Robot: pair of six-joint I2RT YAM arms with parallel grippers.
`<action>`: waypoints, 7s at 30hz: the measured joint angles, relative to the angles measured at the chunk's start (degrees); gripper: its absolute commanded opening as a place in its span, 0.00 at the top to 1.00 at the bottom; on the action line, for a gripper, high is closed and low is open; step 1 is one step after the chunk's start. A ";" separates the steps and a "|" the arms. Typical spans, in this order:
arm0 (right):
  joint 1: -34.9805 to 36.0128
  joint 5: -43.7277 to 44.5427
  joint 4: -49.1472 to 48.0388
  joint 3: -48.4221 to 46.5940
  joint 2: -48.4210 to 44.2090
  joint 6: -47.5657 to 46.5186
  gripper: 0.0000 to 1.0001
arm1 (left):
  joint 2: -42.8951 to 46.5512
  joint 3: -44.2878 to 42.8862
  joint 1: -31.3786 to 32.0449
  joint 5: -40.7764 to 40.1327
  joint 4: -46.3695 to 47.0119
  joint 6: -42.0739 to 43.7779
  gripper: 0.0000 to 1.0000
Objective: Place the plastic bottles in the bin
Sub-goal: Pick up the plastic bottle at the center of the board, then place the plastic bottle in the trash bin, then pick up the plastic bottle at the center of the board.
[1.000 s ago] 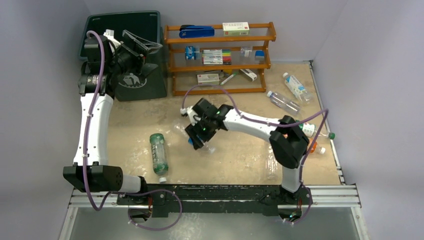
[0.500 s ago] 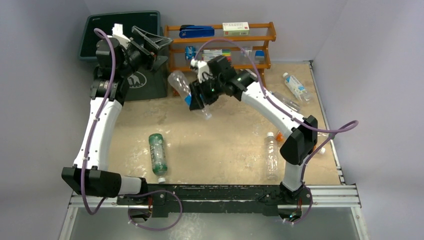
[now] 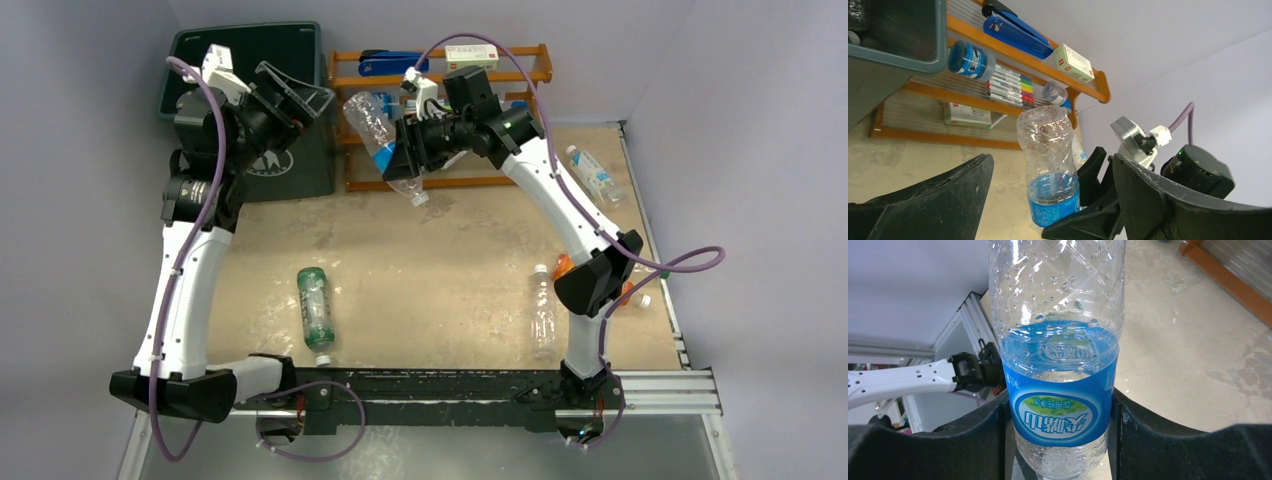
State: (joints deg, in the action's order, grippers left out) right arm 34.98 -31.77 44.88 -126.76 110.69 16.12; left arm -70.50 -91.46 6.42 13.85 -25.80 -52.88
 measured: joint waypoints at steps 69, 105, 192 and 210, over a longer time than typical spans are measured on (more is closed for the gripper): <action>0.15 -4.13 -4.72 9.53 -10.12 1.84 0.00 | -20.09 -19.02 11.76 -8.52 -3.19 13.33 0.54; 0.22 0.76 -3.96 22.14 -17.97 5.38 0.00 | -25.68 -13.42 -21.27 -3.93 28.87 -8.24 0.55; 23.15 -4.94 -21.24 12.83 25.68 25.11 0.00 | -3.45 -10.60 -18.67 5.95 -21.75 1.01 0.12; 25.68 1.05 -18.05 4.35 33.00 29.92 0.16 | -3.41 -10.51 -18.64 5.99 -23.58 2.99 0.12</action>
State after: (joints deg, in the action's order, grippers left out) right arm 60.66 -30.72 26.83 -122.41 143.70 46.04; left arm -73.91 -101.97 -12.23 19.84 -49.39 -49.89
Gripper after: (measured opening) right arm 0.943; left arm 0.879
